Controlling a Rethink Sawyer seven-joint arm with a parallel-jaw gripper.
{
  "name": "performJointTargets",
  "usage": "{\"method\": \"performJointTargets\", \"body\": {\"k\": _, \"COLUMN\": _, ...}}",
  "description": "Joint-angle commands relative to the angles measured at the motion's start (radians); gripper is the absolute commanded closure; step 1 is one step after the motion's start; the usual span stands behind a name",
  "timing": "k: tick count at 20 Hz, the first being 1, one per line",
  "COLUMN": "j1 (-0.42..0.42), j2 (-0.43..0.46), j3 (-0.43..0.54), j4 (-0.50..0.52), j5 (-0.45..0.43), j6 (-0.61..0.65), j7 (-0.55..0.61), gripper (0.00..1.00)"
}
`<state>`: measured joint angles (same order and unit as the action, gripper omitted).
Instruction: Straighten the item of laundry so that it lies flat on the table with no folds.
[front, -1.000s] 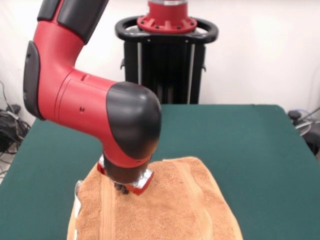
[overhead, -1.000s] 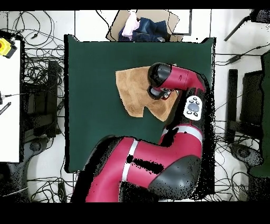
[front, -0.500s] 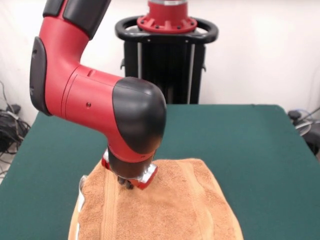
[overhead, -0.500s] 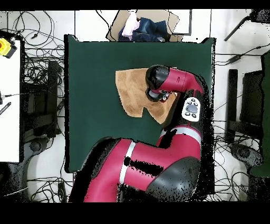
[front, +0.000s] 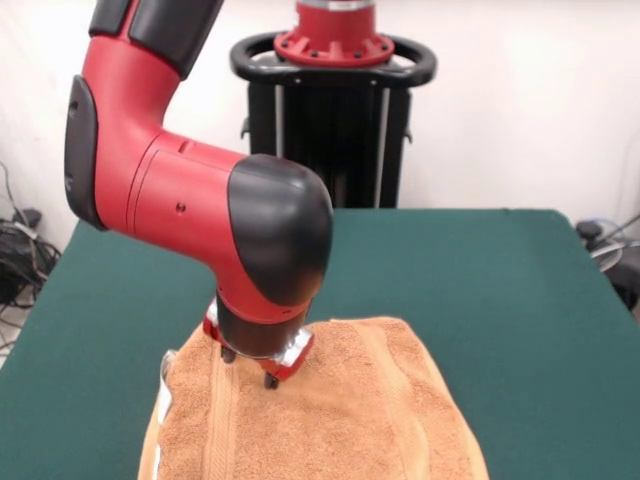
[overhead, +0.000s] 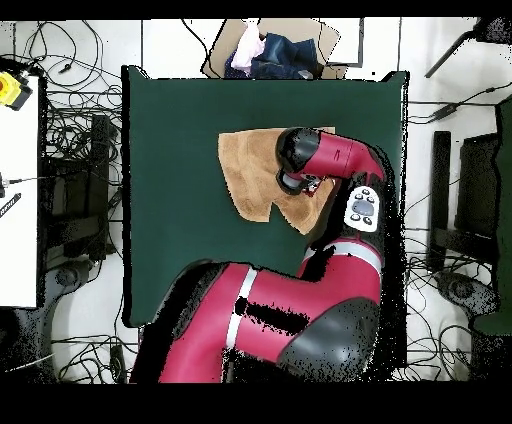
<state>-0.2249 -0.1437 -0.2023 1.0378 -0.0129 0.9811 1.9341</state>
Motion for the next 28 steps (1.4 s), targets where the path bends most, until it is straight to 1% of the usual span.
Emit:
{"method": "performJointTargets", "body": {"k": 1, "j1": 0.024, "j2": -0.019, "j3": 0.03, "j4": 0.121, "j5": -0.008, "j6": -0.039, "j7": 0.142, "gripper": 0.0}}
{"method": "performJointTargets", "body": {"k": 4, "j1": 0.026, "j2": -0.045, "j3": 0.029, "j4": 0.123, "j5": -0.004, "j6": -0.015, "j7": 0.137, "gripper": 0.0}}
{"method": "performJointTargets", "body": {"k": 8, "j1": 0.043, "j2": -0.133, "j3": 0.035, "j4": 0.123, "j5": 0.032, "j6": 0.093, "j7": 0.143, "gripper": 0.0}}
{"method": "performJointTargets", "body": {"k": 10, "j1": 0.045, "j2": -0.169, "j3": 0.038, "j4": 0.125, "j5": 0.043, "j6": 0.109, "j7": 0.146, "gripper": 0.0}}
{"method": "performJointTargets", "body": {"k": 13, "j1": 0.042, "j2": -0.198, "j3": 0.035, "j4": 0.11, "j5": 0.047, "j6": 0.146, "j7": 0.145, "gripper": 0.0}}
{"method": "performJointTargets", "body": {"k": 19, "j1": 0.042, "j2": -0.221, "j3": 0.037, "j4": 0.103, "j5": 0.045, "j6": 0.183, "j7": 0.143, "gripper": 0.0}}
{"method": "performJointTargets", "body": {"k": 22, "j1": 0.041, "j2": -0.207, "j3": 0.043, "j4": 0.122, "j5": 0.047, "j6": 0.173, "j7": 0.16, "gripper": 0.0}}
{"method": "performJointTargets", "body": {"k": 24, "j1": 0.044, "j2": -0.201, "j3": 0.045, "j4": 0.142, "j5": 0.041, "j6": 0.146, "j7": 0.166, "gripper": 0.0}}
{"method": "performJointTargets", "body": {"k": 28, "j1": 0.056, "j2": -0.211, "j3": 0.044, "j4": 0.18, "j5": 0.035, "j6": 0.132, "j7": 0.173, "gripper": 0.0}}
